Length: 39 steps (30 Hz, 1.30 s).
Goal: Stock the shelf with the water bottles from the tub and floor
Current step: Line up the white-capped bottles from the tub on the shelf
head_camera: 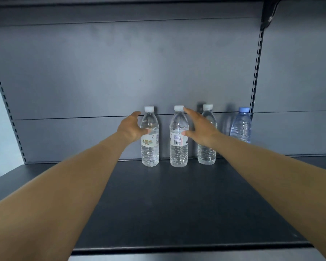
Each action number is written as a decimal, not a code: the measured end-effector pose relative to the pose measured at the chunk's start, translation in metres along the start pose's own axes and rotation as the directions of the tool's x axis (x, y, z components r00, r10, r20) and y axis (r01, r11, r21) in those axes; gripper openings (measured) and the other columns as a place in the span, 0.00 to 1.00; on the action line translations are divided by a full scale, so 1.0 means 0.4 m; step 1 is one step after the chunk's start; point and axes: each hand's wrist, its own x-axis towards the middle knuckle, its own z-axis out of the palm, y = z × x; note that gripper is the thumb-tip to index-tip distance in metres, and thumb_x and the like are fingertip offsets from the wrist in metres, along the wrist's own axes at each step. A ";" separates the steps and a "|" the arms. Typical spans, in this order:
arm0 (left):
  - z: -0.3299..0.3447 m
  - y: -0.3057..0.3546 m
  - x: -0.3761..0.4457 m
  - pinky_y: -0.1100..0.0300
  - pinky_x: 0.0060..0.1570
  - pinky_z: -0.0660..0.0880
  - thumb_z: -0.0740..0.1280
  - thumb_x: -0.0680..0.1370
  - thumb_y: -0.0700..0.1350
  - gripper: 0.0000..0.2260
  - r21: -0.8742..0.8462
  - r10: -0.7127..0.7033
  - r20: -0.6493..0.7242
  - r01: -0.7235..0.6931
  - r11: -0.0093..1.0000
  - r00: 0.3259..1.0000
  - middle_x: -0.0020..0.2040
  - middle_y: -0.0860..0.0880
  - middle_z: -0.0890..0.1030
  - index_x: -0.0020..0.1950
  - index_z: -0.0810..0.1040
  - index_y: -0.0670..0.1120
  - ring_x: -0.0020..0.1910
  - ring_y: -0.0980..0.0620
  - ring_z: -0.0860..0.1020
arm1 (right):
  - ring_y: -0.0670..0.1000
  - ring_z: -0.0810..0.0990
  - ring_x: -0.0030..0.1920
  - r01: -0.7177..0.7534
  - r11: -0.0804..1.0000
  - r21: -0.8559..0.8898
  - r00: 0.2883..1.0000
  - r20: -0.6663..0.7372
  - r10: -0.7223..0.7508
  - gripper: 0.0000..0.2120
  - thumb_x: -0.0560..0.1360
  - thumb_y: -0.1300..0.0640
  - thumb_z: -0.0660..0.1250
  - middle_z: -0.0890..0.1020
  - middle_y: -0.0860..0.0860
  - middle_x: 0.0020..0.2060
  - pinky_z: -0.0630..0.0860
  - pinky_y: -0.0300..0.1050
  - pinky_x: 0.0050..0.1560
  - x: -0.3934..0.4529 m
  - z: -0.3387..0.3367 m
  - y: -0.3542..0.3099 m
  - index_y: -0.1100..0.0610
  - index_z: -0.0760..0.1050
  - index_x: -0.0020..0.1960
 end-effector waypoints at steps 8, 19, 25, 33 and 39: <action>-0.087 -0.004 -0.230 0.51 0.69 0.63 0.69 0.74 0.52 0.35 0.457 0.037 0.160 -0.108 0.883 0.986 0.74 0.44 0.59 0.76 0.55 0.49 0.72 0.44 0.62 | 0.56 0.55 0.75 0.084 0.988 -0.131 0.991 0.116 -0.069 0.37 0.74 0.49 0.69 0.59 0.54 0.75 0.56 0.52 0.72 -0.228 -0.092 -0.051 0.49 0.53 0.76; -0.180 -0.115 -0.679 0.47 0.68 0.64 0.70 0.72 0.56 0.36 0.507 0.159 0.272 -0.281 0.815 0.949 0.72 0.42 0.62 0.75 0.57 0.48 0.71 0.41 0.62 | 0.56 0.55 0.74 -0.026 0.981 -0.193 0.987 0.152 0.056 0.41 0.70 0.43 0.71 0.59 0.54 0.74 0.57 0.53 0.72 -0.693 -0.066 -0.239 0.50 0.54 0.76; -0.132 -0.275 -0.914 0.51 0.68 0.64 0.72 0.71 0.52 0.33 0.384 0.179 0.276 -0.279 0.880 0.944 0.70 0.41 0.66 0.72 0.65 0.46 0.70 0.42 0.64 | 0.54 0.55 0.74 -0.072 0.982 -0.177 0.967 0.230 0.113 0.40 0.70 0.44 0.71 0.60 0.53 0.74 0.56 0.51 0.72 -0.944 0.082 -0.281 0.51 0.56 0.75; 0.073 -0.517 -1.163 0.47 0.67 0.66 0.71 0.72 0.54 0.32 0.320 -0.015 0.422 -0.133 0.938 0.907 0.70 0.44 0.67 0.72 0.64 0.48 0.69 0.44 0.66 | 0.54 0.58 0.73 -0.110 0.988 -0.109 0.920 0.366 0.143 0.38 0.71 0.44 0.70 0.62 0.51 0.73 0.60 0.53 0.70 -1.179 0.318 -0.195 0.49 0.56 0.75; 0.275 -0.697 -1.377 0.52 0.66 0.64 0.71 0.72 0.52 0.31 0.276 -0.203 0.482 0.072 0.958 0.852 0.71 0.46 0.67 0.72 0.64 0.47 0.69 0.46 0.66 | 0.52 0.59 0.72 -0.247 0.969 -0.026 0.870 0.434 0.234 0.37 0.71 0.46 0.70 0.63 0.49 0.72 0.61 0.50 0.69 -1.365 0.522 -0.068 0.49 0.56 0.74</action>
